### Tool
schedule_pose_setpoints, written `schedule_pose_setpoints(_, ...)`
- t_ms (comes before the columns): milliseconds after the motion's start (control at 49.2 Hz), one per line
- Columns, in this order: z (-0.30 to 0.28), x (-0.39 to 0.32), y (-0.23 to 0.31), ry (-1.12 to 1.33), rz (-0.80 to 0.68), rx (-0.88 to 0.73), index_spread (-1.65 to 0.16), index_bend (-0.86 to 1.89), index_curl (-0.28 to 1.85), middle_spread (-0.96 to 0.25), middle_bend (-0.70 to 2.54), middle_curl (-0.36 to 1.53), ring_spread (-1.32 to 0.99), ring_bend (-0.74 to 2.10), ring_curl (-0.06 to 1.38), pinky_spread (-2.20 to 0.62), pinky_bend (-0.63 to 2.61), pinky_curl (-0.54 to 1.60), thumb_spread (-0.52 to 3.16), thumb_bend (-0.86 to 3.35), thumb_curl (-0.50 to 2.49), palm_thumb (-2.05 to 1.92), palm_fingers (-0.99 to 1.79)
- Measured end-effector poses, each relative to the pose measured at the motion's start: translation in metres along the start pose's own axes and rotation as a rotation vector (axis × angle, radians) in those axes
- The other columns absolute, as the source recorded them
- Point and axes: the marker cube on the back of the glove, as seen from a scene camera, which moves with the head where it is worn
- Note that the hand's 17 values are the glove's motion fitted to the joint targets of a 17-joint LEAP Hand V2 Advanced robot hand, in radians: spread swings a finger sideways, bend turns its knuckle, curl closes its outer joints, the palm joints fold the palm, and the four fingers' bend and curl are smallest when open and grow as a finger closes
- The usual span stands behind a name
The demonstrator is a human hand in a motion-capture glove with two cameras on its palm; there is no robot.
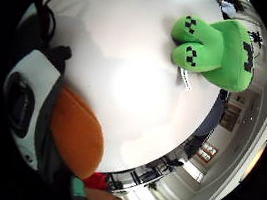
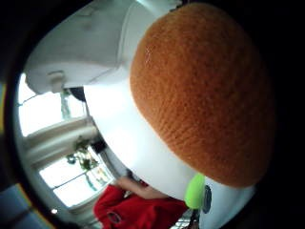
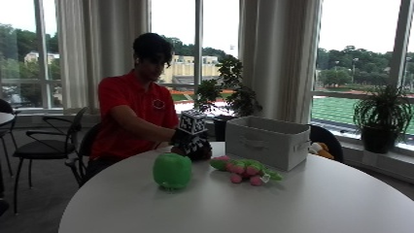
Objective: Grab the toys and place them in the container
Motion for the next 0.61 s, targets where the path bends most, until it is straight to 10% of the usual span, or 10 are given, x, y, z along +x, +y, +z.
schedule_pose_setpoints(325,-0.011,-0.004,0.003,0.006,0.018,0.035,-0.46,0.43,0.13,-0.43,0.68,0.48,-0.48,1.16,0.49,-0.38,1.22,0.41,0.75,0.26,0.68,0.82,0.86)
schedule_pose_setpoints(610,-0.144,-0.033,-0.008,-0.092,0.065,0.147,-0.49,0.60,0.22,-0.46,0.70,0.57,-0.51,1.15,0.53,-0.38,1.19,0.44,0.43,0.28,0.82,0.85,0.84)
